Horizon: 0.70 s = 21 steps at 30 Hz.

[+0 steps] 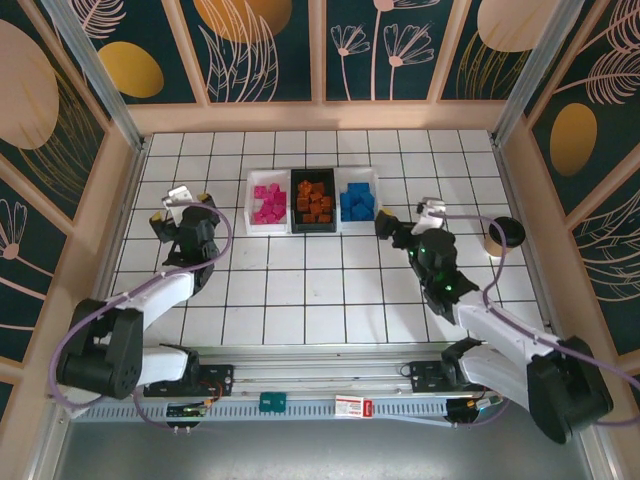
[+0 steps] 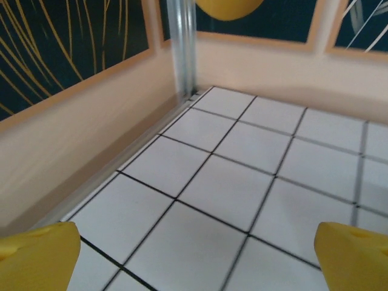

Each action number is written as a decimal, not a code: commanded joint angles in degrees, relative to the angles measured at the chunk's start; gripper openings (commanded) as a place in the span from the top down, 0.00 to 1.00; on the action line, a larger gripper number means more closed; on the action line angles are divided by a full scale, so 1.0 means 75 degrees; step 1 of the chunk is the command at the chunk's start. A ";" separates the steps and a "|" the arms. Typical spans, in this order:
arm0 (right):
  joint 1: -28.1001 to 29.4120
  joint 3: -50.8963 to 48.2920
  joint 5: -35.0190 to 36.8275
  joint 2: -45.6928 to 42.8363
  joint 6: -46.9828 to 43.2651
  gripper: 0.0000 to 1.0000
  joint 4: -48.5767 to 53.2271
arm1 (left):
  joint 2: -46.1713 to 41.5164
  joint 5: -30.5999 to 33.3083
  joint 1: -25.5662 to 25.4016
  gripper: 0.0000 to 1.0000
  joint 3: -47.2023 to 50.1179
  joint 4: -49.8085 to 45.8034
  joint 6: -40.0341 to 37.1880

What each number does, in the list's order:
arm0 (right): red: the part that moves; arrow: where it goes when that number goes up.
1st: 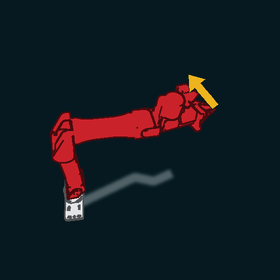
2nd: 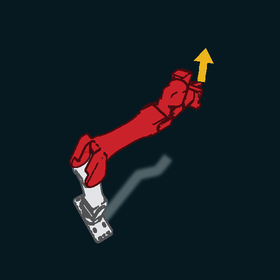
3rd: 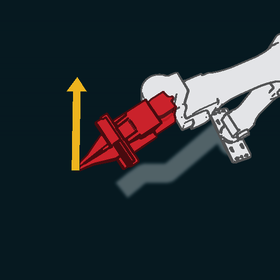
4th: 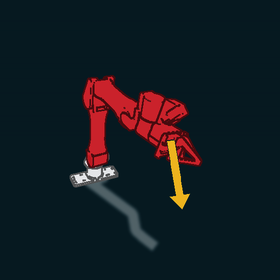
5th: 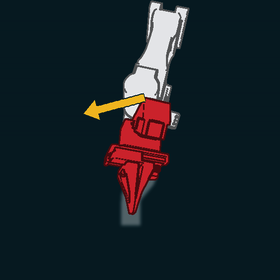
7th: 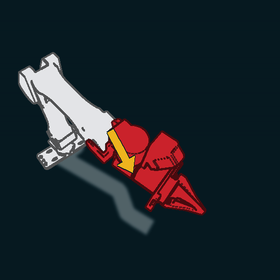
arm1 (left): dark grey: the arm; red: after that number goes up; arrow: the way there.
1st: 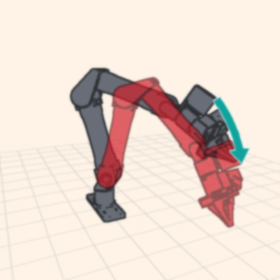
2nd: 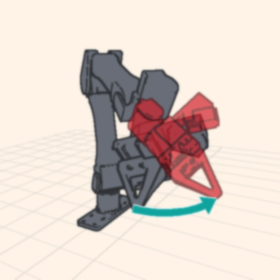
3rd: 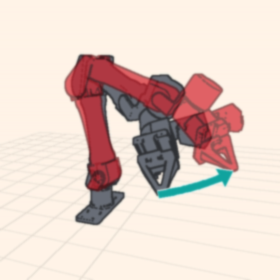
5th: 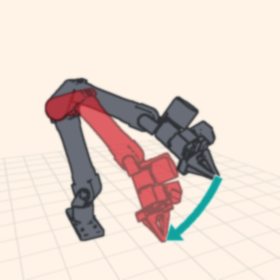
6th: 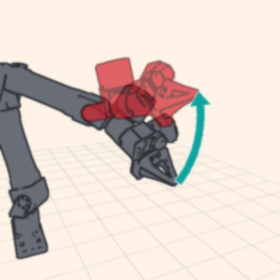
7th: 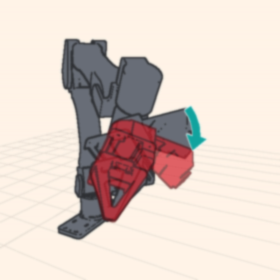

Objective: Sort the legos into containers by color
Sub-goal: Place the lego in the container, then reset both arms

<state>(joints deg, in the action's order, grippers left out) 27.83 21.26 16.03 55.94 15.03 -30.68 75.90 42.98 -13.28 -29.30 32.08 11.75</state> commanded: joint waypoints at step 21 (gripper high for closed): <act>-0.3042 -0.1641 -0.0573 0.3063 -0.2448 0.01 -0.5703 | 0.1518 -0.2619 0.1123 0.01 0.2332 0.5962 -0.0885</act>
<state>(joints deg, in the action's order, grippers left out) 5.91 9.56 14.98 76.07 -1.30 -56.14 87.18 21.67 -5.48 -9.91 73.08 2.83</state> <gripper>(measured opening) 0.992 0.990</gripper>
